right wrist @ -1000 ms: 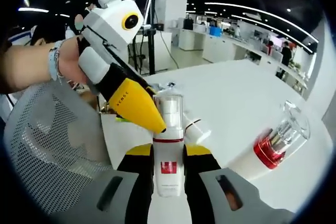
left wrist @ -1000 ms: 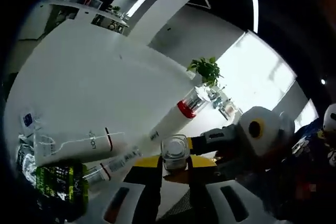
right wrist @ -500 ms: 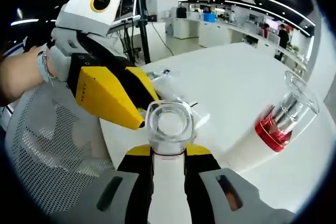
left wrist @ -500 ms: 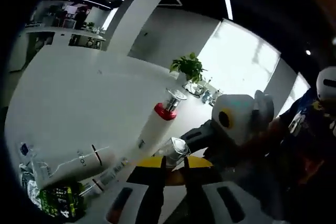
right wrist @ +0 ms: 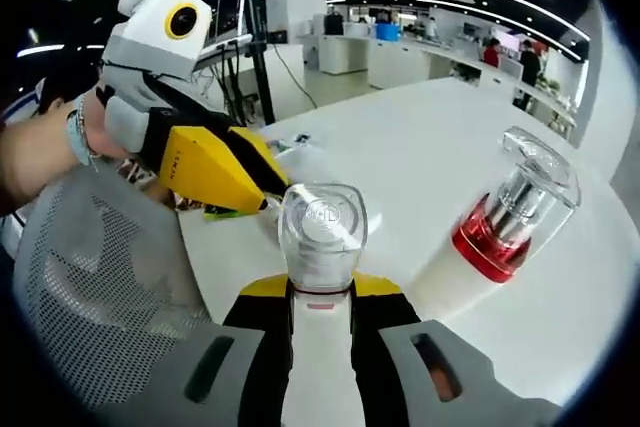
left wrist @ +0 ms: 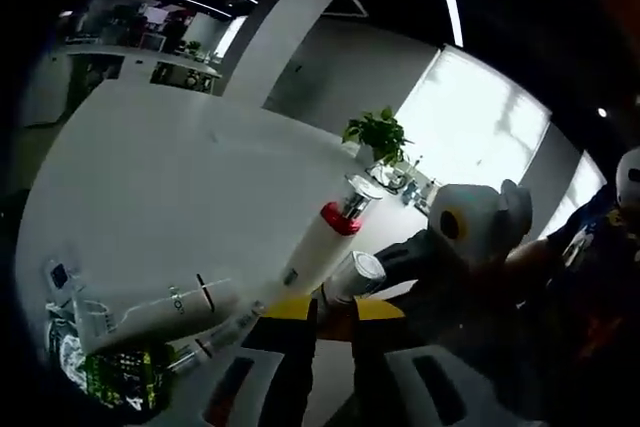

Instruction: Arrange the skincare products in the storage area until every visible bottle or jar stands upright without overlapping.

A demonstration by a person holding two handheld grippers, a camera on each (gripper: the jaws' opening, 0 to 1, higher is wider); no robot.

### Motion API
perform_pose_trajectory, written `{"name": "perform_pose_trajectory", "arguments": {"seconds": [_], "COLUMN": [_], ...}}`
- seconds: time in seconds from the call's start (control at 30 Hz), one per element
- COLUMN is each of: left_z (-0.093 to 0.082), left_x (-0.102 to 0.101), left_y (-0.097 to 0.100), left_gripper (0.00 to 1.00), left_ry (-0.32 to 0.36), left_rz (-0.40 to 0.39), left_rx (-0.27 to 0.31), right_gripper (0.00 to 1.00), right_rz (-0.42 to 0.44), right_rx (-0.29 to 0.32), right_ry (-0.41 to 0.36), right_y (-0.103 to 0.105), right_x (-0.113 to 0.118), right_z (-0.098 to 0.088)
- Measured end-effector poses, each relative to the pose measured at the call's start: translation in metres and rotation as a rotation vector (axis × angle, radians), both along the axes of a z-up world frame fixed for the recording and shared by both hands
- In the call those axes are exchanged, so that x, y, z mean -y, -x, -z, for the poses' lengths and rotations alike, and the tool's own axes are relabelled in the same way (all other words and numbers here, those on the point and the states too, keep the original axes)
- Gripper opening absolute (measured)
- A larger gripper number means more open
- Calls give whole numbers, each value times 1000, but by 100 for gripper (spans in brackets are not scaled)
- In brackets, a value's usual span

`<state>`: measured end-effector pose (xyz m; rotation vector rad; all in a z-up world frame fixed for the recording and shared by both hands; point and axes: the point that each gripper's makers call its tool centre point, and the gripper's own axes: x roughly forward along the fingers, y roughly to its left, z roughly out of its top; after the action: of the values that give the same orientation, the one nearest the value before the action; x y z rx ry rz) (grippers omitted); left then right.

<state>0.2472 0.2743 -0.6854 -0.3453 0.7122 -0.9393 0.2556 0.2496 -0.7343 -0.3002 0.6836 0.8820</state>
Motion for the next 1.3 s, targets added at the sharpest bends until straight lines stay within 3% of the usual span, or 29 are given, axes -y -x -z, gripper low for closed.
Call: {"name": "perform_pose_trajectory", "arguments": {"seconds": [0.23,0.37,0.47,0.57,0.67,0.9,1.03,1.13,1.27,1.3], "left_z": [5,7,7,8,9,10,8,9,9,9], "left_x": [-3,-5,-4,-3,-2,-5,-5,-6,-7,-7], "left_y": [0,-2,-1,0,1,0,-1,-1,-1,-2], "left_gripper": [14,14,14,14,14,14,14,14,14,14], "left_ry": [-32,-43,-47,-56,-59,-63,-55,-57,-57,-55], "left_rz": [-5,-11,-10,-2,2,-14,-19,-21,-26,-28], "left_rx": [-6,-5,-6,-1,-1,-2,1,2,4,4], "right_gripper": [19,19,19,19,19,19,19,19,19,19], "right_rz": [24,73,80,78,134,235,242,253,291,290], "right_rx": [-19,-31,2,4,-58,-25,2,4,-50,-31], "right_ry": [-14,-27,-8,11,14,60,90,81,42,34], "right_y": [1,-1,2,3,2,-12,-14,-15,-16,-19], "right_x": [4,19,28,31,36,53,56,56,57,57], "right_z": [-6,-15,-18,-12,-1,8,13,14,21,21]}}
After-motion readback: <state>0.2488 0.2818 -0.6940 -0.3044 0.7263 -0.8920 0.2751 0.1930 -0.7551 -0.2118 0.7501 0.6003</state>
